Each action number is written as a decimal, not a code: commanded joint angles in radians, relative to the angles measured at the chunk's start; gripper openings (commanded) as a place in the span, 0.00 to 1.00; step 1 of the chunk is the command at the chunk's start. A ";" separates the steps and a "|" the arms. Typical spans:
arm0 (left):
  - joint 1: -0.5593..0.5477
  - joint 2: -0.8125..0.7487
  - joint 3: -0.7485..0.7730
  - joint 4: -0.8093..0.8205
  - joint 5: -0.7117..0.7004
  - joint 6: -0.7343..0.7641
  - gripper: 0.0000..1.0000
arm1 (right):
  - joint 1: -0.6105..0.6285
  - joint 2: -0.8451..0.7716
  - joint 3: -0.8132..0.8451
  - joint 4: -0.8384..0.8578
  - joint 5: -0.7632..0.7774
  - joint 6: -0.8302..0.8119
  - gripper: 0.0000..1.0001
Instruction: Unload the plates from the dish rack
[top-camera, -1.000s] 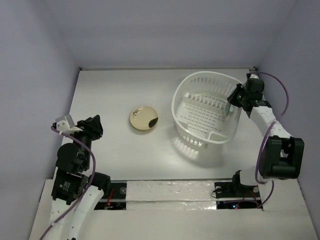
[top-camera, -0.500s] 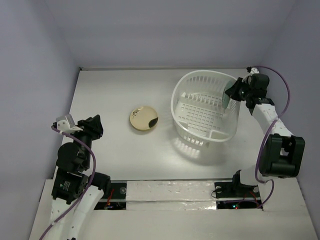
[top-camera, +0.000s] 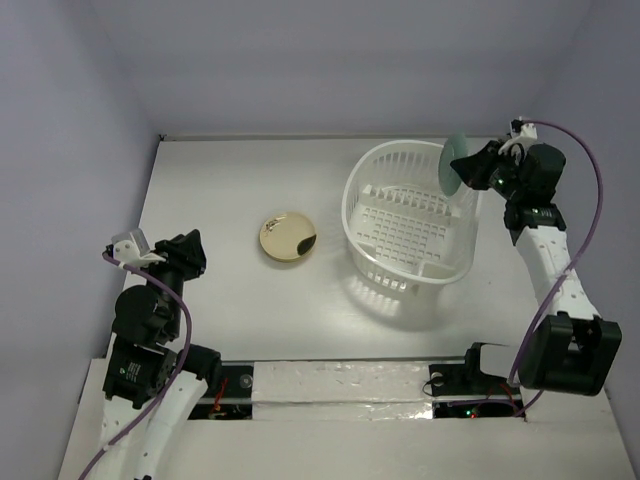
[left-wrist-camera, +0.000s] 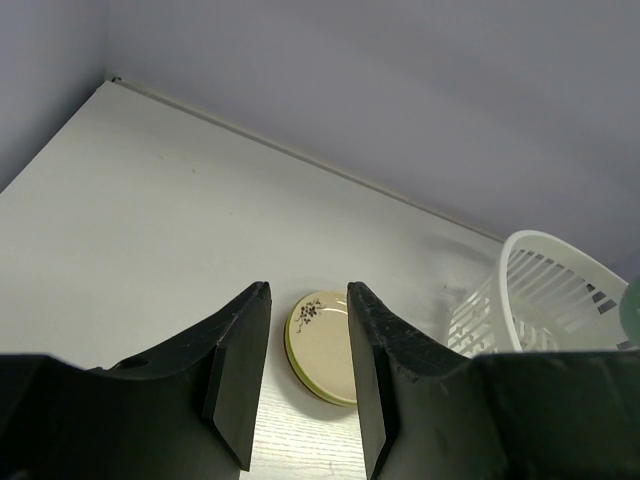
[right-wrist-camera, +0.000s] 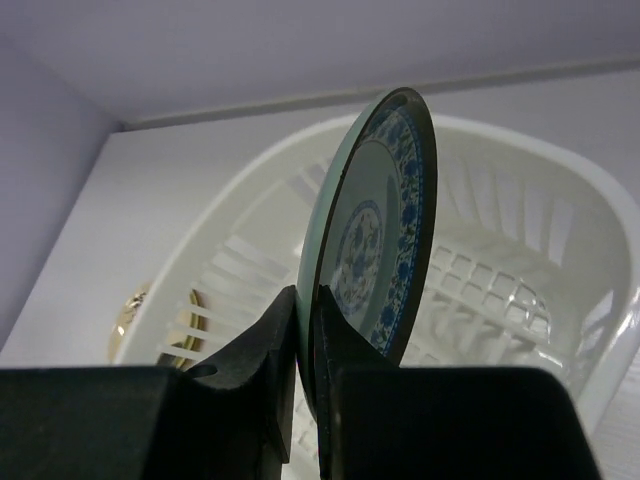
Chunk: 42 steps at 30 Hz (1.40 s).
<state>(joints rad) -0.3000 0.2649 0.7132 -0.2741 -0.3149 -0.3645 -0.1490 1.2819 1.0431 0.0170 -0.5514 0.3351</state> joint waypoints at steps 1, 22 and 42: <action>-0.004 -0.009 0.002 0.038 -0.007 -0.001 0.34 | 0.082 -0.069 0.125 0.033 -0.108 -0.013 0.00; -0.004 -0.064 0.015 0.015 -0.101 -0.014 0.33 | 1.092 0.629 0.862 -0.519 0.704 -0.518 0.00; -0.004 -0.064 0.012 0.016 -0.085 -0.014 0.33 | 1.227 0.852 0.753 -0.377 0.953 -0.567 0.38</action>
<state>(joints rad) -0.3000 0.2104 0.7132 -0.2817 -0.3931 -0.3756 1.0657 2.1201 1.8160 -0.4316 0.3458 -0.2333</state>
